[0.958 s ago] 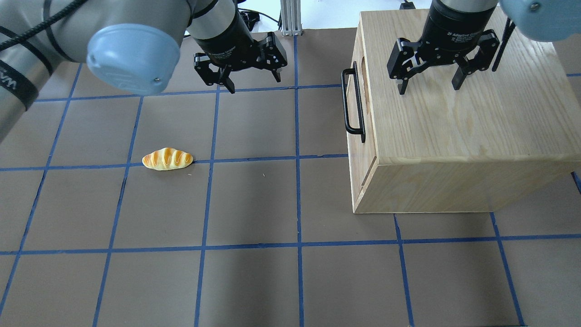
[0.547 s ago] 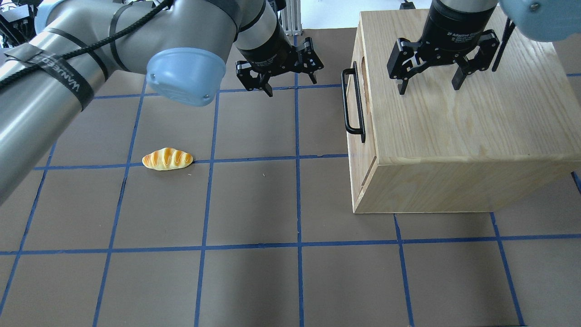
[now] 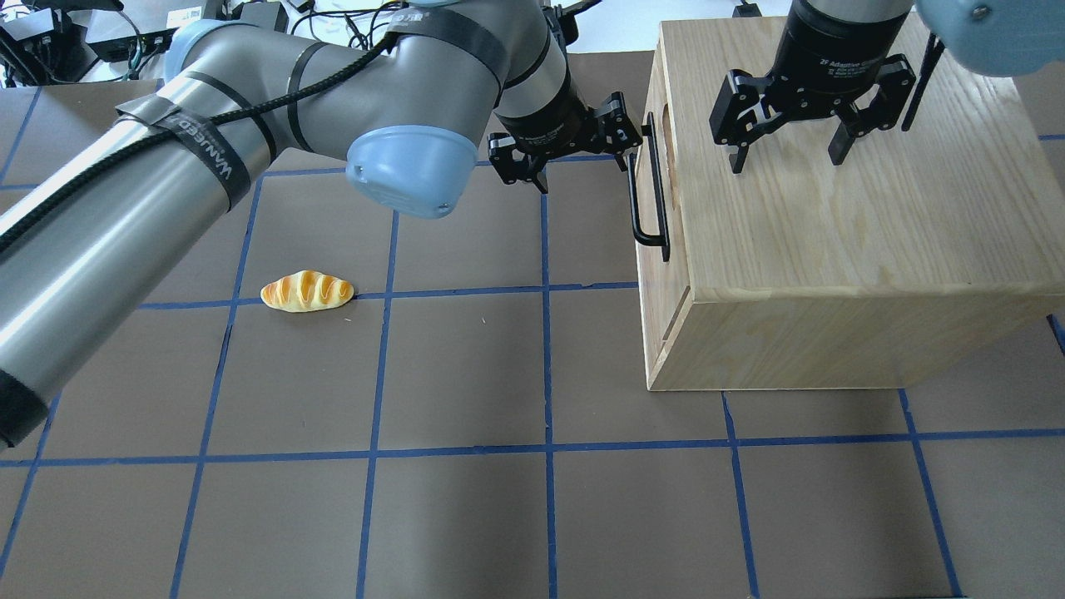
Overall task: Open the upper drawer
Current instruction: 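Reach the left gripper toward the black drawer handle on the cabinet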
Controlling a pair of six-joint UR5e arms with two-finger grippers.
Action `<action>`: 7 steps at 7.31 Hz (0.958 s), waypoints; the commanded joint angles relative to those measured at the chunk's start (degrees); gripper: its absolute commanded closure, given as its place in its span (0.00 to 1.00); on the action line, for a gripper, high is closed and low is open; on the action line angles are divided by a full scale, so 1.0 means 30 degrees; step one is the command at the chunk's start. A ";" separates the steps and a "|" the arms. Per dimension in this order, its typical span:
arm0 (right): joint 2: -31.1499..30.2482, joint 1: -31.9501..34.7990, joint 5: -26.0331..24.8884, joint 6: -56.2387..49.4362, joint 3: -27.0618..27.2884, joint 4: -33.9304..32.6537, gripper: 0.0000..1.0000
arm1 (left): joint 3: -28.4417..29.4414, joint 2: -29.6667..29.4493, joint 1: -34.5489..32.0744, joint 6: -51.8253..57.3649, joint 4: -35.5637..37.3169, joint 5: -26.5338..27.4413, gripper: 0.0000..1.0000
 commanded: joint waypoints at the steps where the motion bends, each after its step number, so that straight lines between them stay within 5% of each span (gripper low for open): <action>1: 0.0000 0.0001 0.0000 -0.0022 -0.0004 0.0000 0.00 | 0.0000 -0.0434 -0.0381 -0.0079 0.0162 -0.0006 0.00; 7: 0.0000 0.0001 0.0000 0.0007 -0.0004 0.0000 0.00 | 0.0000 -0.1021 -0.0733 0.0095 0.0806 -0.0007 0.00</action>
